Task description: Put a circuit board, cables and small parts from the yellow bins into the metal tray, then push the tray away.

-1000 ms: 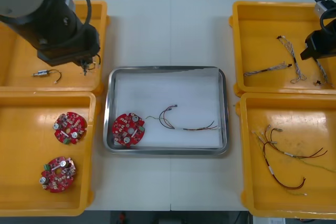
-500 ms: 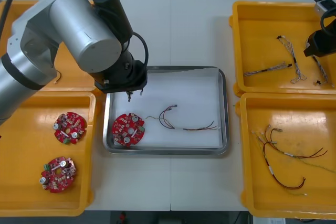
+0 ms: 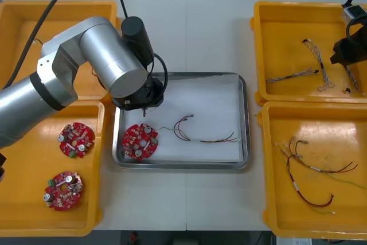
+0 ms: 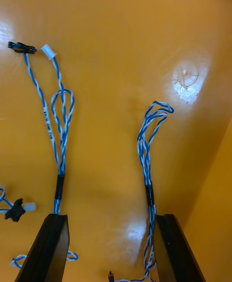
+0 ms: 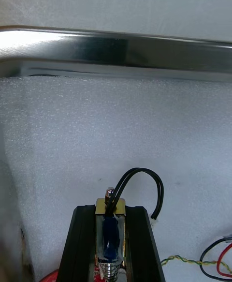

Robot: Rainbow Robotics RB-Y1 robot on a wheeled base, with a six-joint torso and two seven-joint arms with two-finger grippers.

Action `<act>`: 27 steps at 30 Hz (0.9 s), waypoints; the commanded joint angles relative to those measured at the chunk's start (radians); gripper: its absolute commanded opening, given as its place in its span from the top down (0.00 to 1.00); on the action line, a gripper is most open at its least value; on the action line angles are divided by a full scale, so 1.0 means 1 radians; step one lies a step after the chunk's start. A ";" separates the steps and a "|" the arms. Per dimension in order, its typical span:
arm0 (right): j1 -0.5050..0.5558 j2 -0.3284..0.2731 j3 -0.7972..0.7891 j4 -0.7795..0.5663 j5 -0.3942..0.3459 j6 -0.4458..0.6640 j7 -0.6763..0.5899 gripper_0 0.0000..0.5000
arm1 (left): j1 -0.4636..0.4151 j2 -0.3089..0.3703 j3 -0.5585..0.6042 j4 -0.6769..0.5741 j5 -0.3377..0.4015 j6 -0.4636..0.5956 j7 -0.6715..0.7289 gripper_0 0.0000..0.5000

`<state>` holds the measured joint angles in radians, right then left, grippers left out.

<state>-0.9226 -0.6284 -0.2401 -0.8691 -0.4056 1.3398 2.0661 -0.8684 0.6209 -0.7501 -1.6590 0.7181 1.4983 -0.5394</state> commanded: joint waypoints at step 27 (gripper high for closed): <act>-0.045 -0.071 0.018 0.114 -0.012 -0.126 0.025 0.00 | -0.072 -0.021 0.028 -0.114 0.024 0.102 0.041 0.00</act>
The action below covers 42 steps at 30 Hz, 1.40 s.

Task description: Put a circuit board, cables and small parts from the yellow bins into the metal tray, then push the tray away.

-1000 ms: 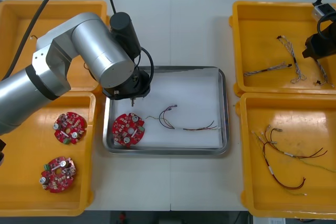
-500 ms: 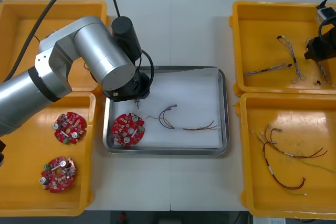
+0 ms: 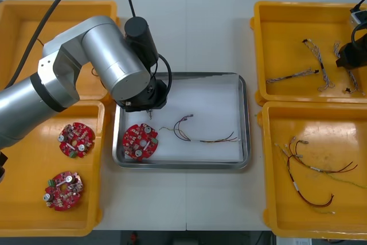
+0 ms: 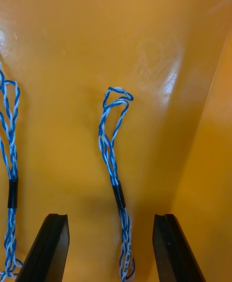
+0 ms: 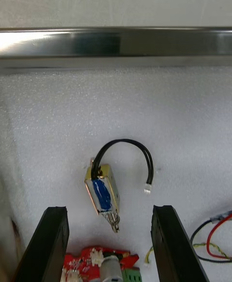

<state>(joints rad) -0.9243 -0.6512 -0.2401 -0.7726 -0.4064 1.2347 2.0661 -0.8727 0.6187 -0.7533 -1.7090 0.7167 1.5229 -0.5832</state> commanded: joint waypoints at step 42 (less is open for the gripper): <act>-0.007 0.022 0.018 0.044 0.015 -0.120 -0.057 0.00 | -0.109 0.265 0.540 0.279 0.155 0.277 -0.342 0.00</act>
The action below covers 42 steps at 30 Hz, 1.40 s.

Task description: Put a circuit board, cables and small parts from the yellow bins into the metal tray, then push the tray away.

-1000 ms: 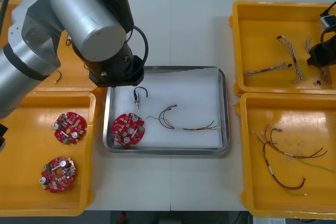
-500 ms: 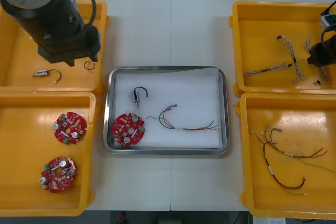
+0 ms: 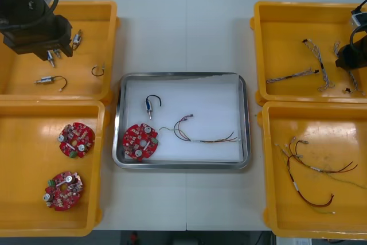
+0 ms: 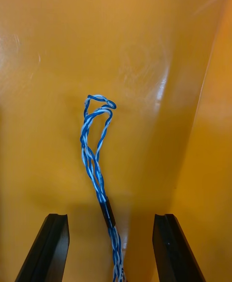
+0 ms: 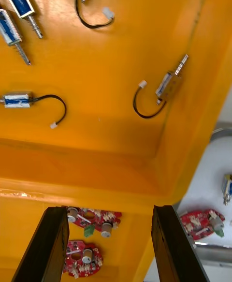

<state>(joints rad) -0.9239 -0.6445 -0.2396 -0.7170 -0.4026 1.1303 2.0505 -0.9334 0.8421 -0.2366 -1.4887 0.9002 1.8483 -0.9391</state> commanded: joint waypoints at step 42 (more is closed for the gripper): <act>0.059 0.020 0.017 -0.012 -0.033 -0.058 -0.064 1.00 | 0.024 -0.021 -0.052 0.565 -0.024 -0.475 0.178 0.00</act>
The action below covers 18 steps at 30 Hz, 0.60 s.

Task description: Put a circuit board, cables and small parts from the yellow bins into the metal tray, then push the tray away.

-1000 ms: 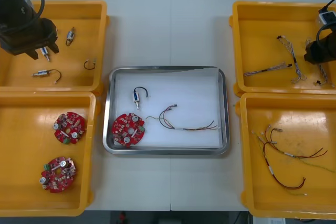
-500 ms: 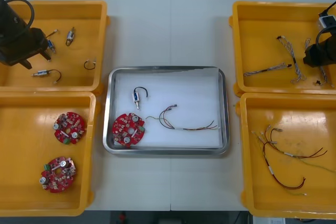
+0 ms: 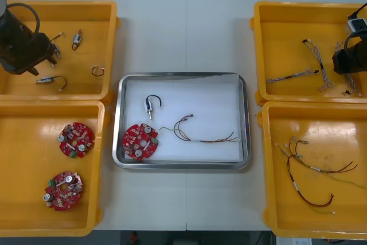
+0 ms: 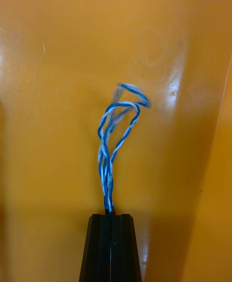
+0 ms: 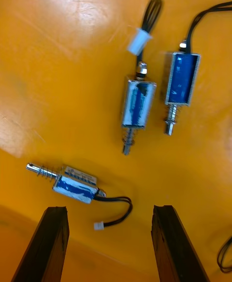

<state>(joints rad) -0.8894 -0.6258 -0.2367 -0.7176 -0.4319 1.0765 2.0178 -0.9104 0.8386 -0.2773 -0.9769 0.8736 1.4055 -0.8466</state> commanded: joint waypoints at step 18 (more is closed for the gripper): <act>0.012 -0.022 0.013 -0.299 0.055 0.349 -0.060 1.00 | 0.050 -0.030 -0.086 0.086 -0.002 -0.115 0.095 0.00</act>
<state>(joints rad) -0.8817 -0.6259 -0.2366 -0.9372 -0.3883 1.3757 1.9927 -0.8726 0.8129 -0.3360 -0.8908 0.8727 1.3026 -0.8457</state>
